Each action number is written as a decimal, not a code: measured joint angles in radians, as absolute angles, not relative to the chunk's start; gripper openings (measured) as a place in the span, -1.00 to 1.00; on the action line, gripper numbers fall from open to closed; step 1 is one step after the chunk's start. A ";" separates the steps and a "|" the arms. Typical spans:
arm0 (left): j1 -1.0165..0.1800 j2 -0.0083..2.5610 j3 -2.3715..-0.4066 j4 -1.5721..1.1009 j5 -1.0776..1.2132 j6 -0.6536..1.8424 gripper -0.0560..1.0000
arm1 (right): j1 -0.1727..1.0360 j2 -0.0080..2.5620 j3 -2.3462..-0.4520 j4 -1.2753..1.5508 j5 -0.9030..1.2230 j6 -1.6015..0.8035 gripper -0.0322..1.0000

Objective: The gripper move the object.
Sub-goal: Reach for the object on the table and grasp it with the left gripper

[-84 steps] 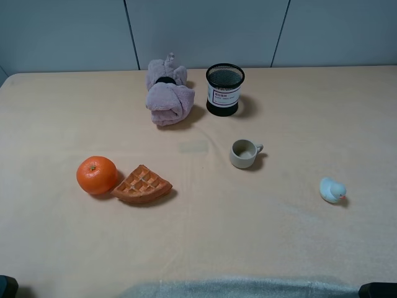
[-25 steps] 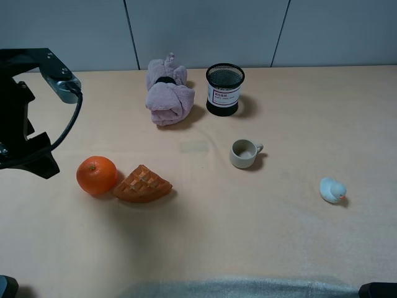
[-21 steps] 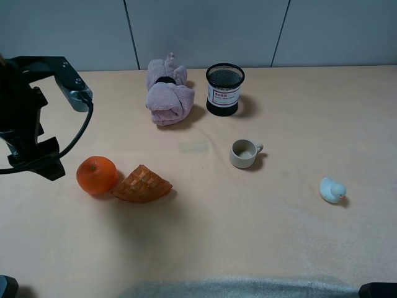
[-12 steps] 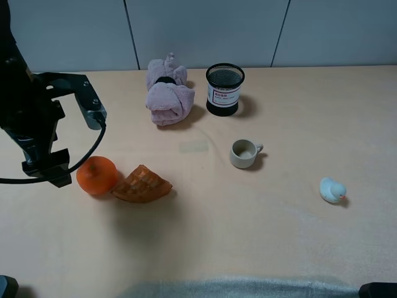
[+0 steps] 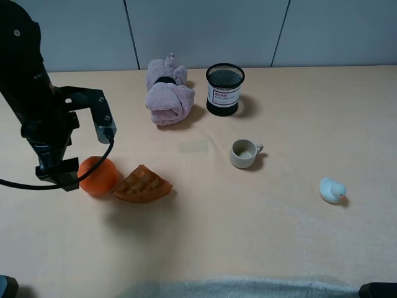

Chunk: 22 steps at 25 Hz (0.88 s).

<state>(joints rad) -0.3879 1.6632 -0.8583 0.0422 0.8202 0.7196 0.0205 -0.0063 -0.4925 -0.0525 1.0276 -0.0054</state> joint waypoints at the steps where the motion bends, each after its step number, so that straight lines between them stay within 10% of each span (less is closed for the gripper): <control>1: -0.397 1.678 -0.858 0.049 0.817 0.721 0.99 | 0.020 -0.006 -0.492 -0.052 1.028 -0.005 0.40; 22: -0.418 1.806 -0.835 0.093 0.671 0.781 0.99 | 0.020 -0.006 -0.492 -0.052 1.028 -0.005 0.40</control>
